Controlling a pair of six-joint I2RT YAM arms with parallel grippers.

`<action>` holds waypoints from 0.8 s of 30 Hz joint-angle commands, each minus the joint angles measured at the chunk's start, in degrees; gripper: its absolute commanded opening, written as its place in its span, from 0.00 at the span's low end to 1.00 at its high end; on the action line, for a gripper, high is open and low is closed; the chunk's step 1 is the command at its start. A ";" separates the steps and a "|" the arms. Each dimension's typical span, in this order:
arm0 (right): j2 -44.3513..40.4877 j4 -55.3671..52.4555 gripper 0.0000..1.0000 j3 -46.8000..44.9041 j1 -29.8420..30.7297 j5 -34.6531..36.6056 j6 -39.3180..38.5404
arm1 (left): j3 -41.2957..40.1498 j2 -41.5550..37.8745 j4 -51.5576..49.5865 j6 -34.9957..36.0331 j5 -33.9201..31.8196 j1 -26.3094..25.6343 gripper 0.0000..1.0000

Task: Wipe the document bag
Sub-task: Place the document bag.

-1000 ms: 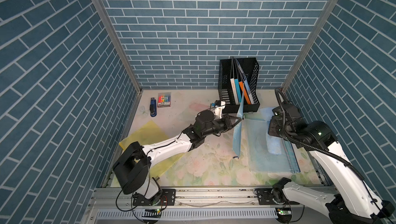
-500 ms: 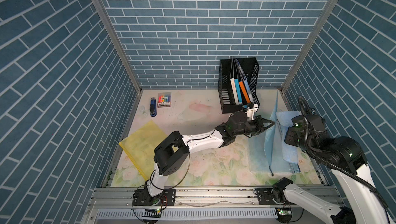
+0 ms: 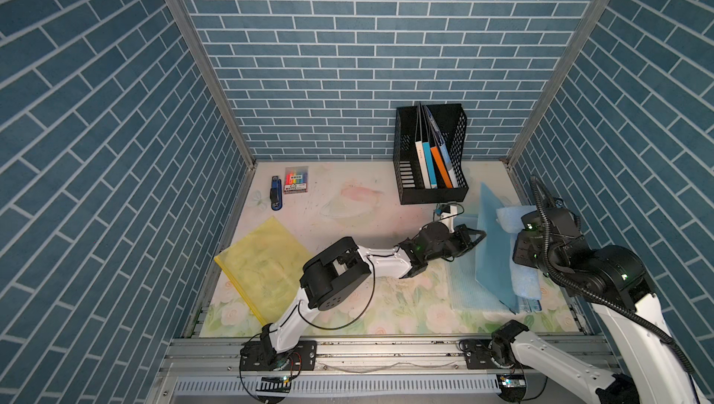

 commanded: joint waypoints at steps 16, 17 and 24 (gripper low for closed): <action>1.16 5.28 0.00 -5.52 -0.50 -5.94 0.27 | -20.96 0.69 21.45 -2.41 -15.17 -0.39 0.00; 1.17 5.59 0.00 -5.81 -0.55 -6.25 0.35 | -20.02 0.96 20.68 -2.31 -14.19 -0.32 0.00; 1.51 6.45 0.00 -6.44 -0.60 -7.19 0.69 | -17.17 2.59 16.27 -2.29 -9.74 -0.71 0.03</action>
